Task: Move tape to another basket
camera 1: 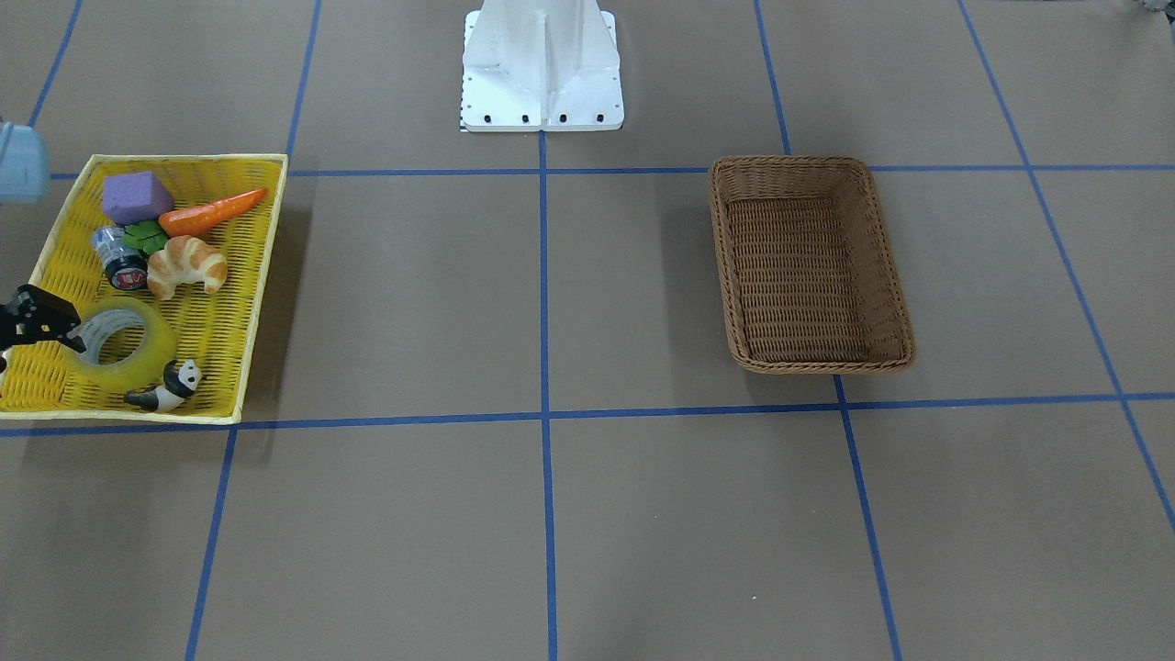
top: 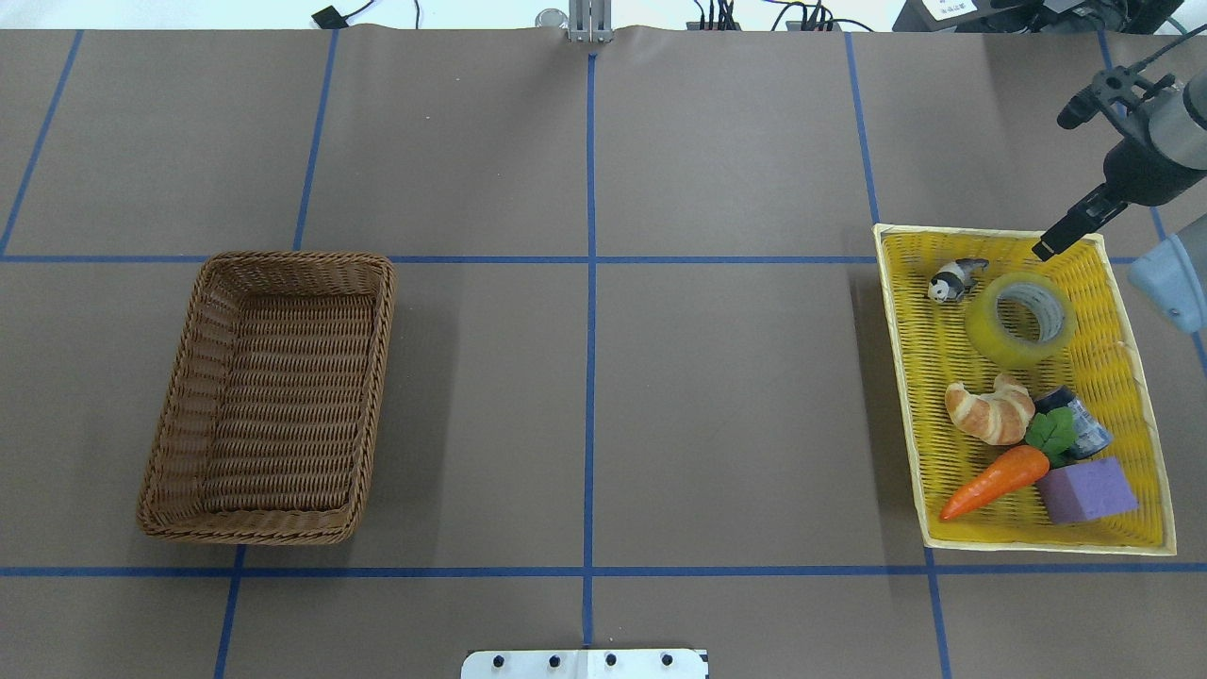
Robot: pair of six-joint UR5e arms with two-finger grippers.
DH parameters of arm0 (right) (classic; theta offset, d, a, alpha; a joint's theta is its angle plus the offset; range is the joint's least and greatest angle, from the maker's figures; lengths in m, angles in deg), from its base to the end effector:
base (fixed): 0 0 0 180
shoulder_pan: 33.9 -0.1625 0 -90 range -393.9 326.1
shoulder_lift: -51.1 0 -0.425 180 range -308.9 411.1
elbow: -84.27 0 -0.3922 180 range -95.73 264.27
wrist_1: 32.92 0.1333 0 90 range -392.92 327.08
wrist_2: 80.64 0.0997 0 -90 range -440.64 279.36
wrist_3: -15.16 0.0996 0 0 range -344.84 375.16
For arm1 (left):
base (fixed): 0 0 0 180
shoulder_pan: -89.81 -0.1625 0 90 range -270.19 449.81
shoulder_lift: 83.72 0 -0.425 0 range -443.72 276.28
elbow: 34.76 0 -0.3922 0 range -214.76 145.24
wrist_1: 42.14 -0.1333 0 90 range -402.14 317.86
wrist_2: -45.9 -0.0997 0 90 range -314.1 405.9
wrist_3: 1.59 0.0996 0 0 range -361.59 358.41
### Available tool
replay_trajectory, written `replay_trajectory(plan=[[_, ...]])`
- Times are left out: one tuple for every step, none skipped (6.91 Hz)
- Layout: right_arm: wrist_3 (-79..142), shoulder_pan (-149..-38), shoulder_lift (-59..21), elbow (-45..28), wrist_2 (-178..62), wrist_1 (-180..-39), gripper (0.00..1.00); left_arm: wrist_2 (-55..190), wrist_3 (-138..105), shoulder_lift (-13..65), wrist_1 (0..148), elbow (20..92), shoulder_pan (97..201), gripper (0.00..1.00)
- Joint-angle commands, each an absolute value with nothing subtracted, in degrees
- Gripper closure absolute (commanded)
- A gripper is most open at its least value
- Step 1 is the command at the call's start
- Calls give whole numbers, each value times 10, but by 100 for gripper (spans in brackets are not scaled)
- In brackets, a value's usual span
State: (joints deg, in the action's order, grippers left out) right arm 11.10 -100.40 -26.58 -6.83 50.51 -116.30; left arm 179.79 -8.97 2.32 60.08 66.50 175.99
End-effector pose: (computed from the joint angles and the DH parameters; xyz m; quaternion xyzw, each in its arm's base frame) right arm -0.1737 -0.5695 0.5230 0.1021 -0.3686 -0.2790 0.8808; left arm -0.0323 -0.4808 0.5710 0.1205 0.3819 0.0349 0.9156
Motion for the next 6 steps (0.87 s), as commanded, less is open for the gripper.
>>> replay_trajectory(plan=[[104, -989, -269, -61, 503, -1167, 0, 1798, -91, 23, 601, 666, 1759, 2], [104, -983, -274, -61, 501, -1168, 0, 1798, -90, 24, 601, 665, 1759, 2], [104, -975, -280, -52, 500, -1166, 0, 1798, -89, 23, 601, 665, 1760, 2], [103, -970, -280, -37, 499, -1162, 0, 1798, -87, 23, 601, 665, 1760, 2], [103, -965, -280, -34, 497, -1163, 0, 1798, -88, 24, 601, 666, 1759, 2], [103, -964, -281, -32, 496, -1165, 0, 1798, -90, 24, 601, 665, 1759, 2]])
